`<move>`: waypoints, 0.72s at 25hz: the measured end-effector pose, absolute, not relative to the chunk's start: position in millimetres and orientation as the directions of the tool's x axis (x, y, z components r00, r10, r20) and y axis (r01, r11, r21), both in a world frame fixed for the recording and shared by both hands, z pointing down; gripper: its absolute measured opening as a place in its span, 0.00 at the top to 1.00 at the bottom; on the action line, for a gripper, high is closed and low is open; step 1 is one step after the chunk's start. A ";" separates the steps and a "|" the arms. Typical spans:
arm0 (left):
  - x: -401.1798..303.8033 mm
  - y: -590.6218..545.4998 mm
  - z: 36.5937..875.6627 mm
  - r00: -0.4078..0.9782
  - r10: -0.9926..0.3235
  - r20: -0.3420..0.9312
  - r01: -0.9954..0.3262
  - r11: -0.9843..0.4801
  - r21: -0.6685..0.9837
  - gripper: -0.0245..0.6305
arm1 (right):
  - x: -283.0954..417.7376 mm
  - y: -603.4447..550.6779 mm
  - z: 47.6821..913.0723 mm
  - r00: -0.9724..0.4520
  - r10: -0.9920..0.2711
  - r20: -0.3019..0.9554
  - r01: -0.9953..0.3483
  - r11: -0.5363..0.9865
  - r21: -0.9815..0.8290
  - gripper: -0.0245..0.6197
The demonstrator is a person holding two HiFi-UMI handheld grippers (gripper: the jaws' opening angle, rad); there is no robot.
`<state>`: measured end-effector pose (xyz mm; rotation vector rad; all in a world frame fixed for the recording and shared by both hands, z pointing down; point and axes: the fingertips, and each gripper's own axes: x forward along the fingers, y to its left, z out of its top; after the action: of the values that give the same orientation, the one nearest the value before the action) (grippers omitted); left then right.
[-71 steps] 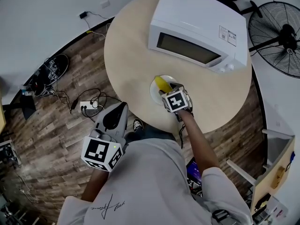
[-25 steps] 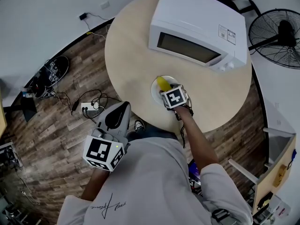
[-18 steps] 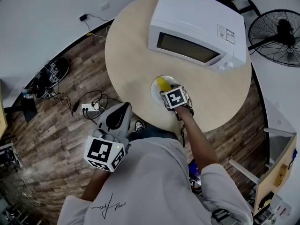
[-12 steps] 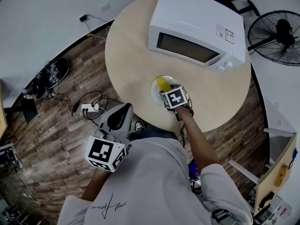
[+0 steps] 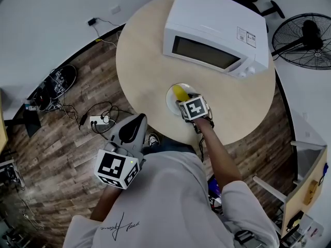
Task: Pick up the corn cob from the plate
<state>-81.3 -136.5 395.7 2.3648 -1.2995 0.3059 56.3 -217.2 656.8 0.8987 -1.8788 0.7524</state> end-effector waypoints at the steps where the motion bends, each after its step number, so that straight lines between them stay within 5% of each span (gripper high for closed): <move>1: -81.4 -135.7 395.6 0.540 -0.749 0.384 -0.842 -0.474 0.257 0.97 | 55.9 -216.9 655.2 -0.339 -0.282 0.897 -0.823 0.551 -0.138 0.55; 18: -83.7 -129.0 391.8 0.554 -0.745 0.373 -0.833 -0.493 0.252 0.97 | 54.6 -213.4 632.8 -0.370 -0.333 0.868 -0.842 0.514 -0.162 0.55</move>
<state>-83.7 -129.0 391.8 2.3905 -1.2824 0.2999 54.6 -213.4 632.8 0.9643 -1.9312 0.7814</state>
